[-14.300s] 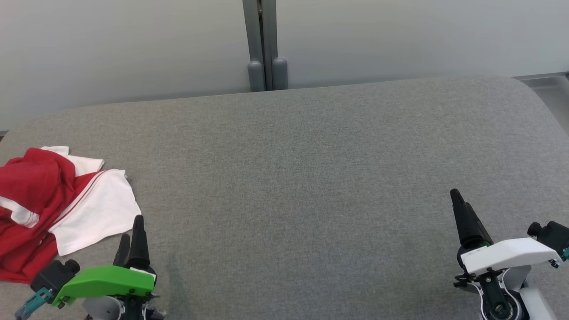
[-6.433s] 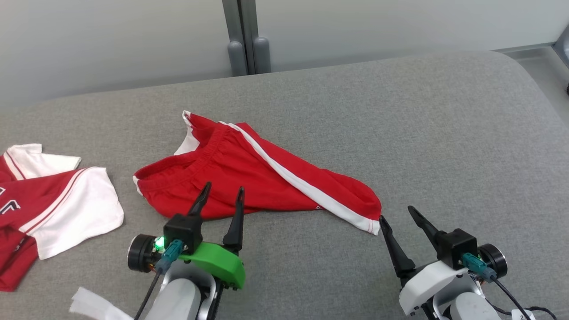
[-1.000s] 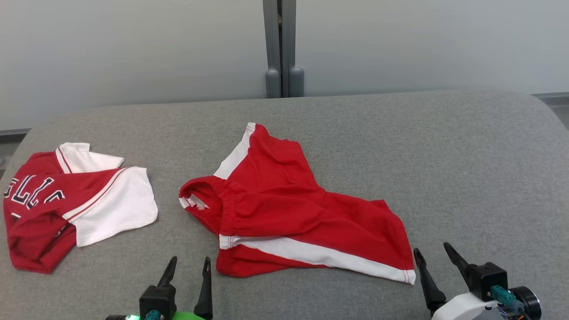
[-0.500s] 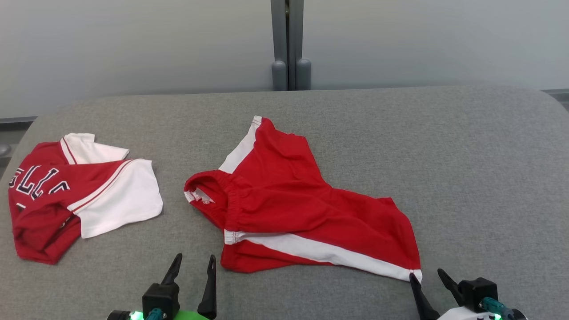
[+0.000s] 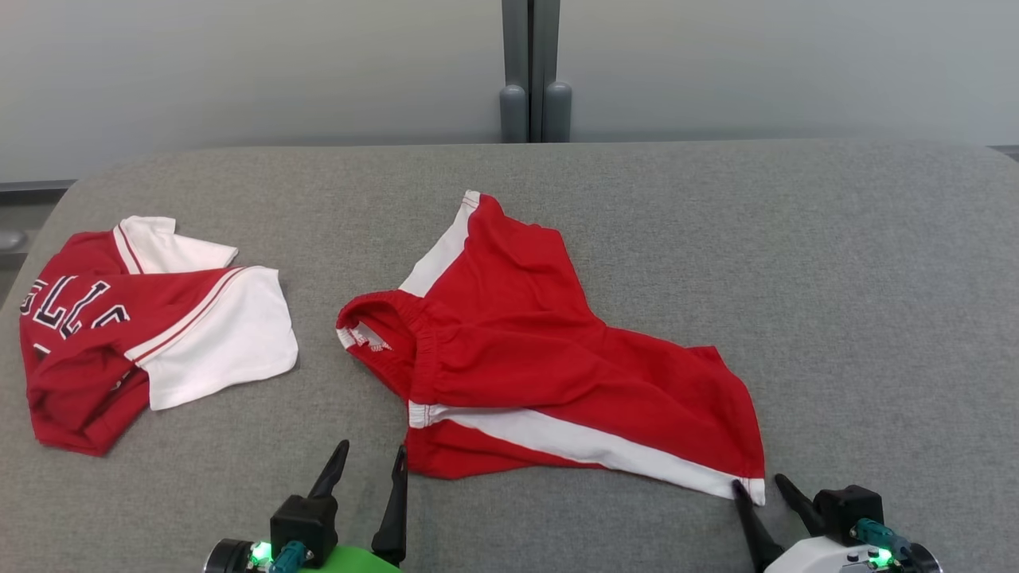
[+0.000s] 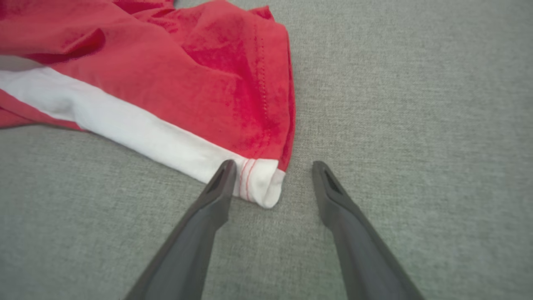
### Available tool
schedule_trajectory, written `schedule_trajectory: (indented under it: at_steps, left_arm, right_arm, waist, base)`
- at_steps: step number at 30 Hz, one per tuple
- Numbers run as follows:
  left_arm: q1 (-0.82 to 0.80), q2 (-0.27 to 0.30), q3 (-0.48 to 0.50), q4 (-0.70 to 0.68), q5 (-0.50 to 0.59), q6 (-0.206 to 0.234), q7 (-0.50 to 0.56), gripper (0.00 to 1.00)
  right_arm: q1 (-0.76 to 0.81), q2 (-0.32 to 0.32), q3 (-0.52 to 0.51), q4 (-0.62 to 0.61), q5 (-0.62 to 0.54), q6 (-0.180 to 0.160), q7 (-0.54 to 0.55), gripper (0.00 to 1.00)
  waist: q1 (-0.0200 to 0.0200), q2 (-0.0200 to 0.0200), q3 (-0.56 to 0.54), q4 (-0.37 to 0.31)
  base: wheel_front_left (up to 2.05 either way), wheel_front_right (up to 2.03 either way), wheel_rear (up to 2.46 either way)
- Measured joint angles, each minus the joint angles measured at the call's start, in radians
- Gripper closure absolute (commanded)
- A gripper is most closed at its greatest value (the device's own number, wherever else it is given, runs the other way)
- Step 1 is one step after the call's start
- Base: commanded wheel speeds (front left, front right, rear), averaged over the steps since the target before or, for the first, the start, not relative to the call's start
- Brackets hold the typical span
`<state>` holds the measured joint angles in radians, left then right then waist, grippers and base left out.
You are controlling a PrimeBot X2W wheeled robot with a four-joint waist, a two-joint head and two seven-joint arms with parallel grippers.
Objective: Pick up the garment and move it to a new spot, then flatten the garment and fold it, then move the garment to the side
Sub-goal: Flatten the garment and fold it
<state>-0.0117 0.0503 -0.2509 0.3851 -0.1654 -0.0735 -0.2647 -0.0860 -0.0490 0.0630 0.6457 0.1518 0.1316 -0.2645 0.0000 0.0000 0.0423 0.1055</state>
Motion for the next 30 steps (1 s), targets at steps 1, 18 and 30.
schedule_trajectory:
  at_steps: [1,18,30]
  left_arm:
    - [0.0,0.0,-0.002,0.0,-0.001,-0.002,0.0,0.0]
    - [-0.067,-0.001,-0.087,0.057,-0.114,-0.051,0.0,0.0]
    - [-0.158,0.001,-0.154,0.14,-0.162,-0.054,0.0,0.02]
  right_arm:
    - [-0.004,0.0,0.0,0.001,0.001,0.0,0.0,1.0]
    - [-0.019,0.001,-0.033,-0.038,-0.015,0.0,0.0,1.0]
    - [-0.036,0.001,-0.029,-0.056,-0.021,0.0,0.0,1.0]
  waist:
    - [0.0,0.0,0.003,0.0]
    - [0.0,0.0,0.043,-0.021]
    - [0.0,0.0,0.083,-0.042]
  base:
    - [0.0,0.0,0.0]
    - [0.0,0.0,0.0]
    - [0.0,0.0,0.0]
